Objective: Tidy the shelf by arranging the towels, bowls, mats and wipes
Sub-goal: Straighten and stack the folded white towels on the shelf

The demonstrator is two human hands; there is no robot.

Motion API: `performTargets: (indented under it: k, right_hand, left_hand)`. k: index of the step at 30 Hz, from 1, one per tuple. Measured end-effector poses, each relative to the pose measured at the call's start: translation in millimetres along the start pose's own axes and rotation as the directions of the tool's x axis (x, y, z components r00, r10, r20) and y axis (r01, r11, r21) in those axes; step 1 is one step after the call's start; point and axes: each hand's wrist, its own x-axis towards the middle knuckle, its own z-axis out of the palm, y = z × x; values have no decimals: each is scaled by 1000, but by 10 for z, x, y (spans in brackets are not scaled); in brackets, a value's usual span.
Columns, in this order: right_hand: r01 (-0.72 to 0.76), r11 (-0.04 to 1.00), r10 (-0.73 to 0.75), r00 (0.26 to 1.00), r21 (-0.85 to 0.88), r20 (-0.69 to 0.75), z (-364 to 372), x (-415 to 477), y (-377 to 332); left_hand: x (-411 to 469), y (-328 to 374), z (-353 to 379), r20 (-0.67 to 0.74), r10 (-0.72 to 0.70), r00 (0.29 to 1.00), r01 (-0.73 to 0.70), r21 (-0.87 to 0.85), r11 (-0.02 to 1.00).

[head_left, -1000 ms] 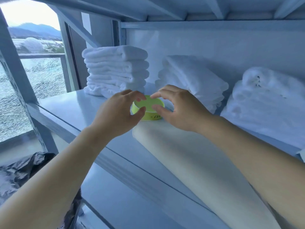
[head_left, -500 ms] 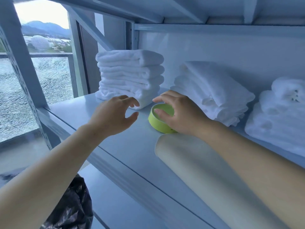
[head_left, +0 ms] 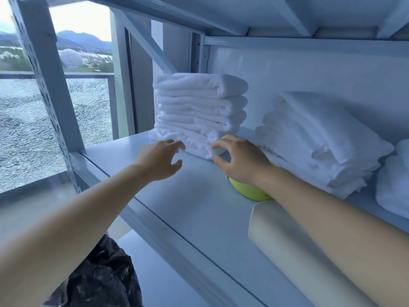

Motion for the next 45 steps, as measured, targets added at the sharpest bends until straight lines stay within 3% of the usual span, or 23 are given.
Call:
performTargets:
  k: [8,15,19,27,34,45]
  right_hand:
    - [-14,973,42,993,-229,114,296,492,-176]
    - [20,891,78,977,-454,196,521,737,-177]
    - [17,875,75,982,-484,172,557,813,-209]
    - [49,861,51,982,-506,182,624,854,-170]
    - [68,855,55,974,-515,219,567,808,-135]
    - [31,885,53,984,-464,168,562,753,-135]
  left_hand:
    - [324,-283,44,-68,77,995,-71,80,994]
    - [594,-412,227,-110,213,971,-191,188,963]
    - [759,-444,360,-160,279,947,-236,242,941]
    - [904,-559,534,-237,204,950,-155,211,965]
    - [948,-545,509,-151,233,961,-179,306,935]
    - [1003,-526,573,-157,215,964,-135,408,903]
